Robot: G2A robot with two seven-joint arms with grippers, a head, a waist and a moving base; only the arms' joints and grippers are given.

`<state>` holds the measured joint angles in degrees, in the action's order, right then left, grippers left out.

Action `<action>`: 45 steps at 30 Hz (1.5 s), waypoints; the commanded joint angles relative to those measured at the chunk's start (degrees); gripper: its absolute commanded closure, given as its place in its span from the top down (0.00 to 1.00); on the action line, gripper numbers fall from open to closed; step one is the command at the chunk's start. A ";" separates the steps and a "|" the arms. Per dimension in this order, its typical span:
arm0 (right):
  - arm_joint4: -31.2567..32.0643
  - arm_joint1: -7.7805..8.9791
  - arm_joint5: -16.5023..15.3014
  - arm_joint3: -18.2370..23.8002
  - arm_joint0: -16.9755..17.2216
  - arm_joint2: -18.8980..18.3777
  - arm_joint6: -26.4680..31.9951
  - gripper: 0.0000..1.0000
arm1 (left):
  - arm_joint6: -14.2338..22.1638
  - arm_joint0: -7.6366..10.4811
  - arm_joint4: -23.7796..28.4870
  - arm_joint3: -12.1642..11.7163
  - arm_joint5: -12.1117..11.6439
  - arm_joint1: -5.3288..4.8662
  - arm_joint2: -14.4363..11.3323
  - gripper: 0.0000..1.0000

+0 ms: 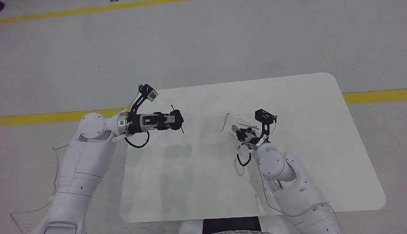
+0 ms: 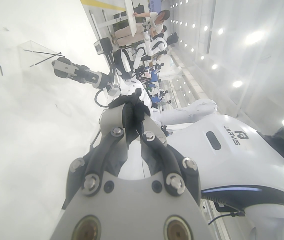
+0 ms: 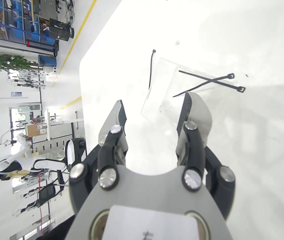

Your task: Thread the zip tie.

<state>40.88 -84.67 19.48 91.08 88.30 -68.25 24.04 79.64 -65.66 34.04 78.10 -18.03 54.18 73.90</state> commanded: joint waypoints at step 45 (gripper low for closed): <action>19.30 -11.86 0.00 -3.69 1.43 -9.79 2.54 0.39 | 0.00 0.00 0.00 0.00 0.00 0.00 0.00 0.00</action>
<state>60.27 -96.34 19.48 87.17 89.67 -77.99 26.58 79.64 -65.66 34.04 78.10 -18.03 54.18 73.90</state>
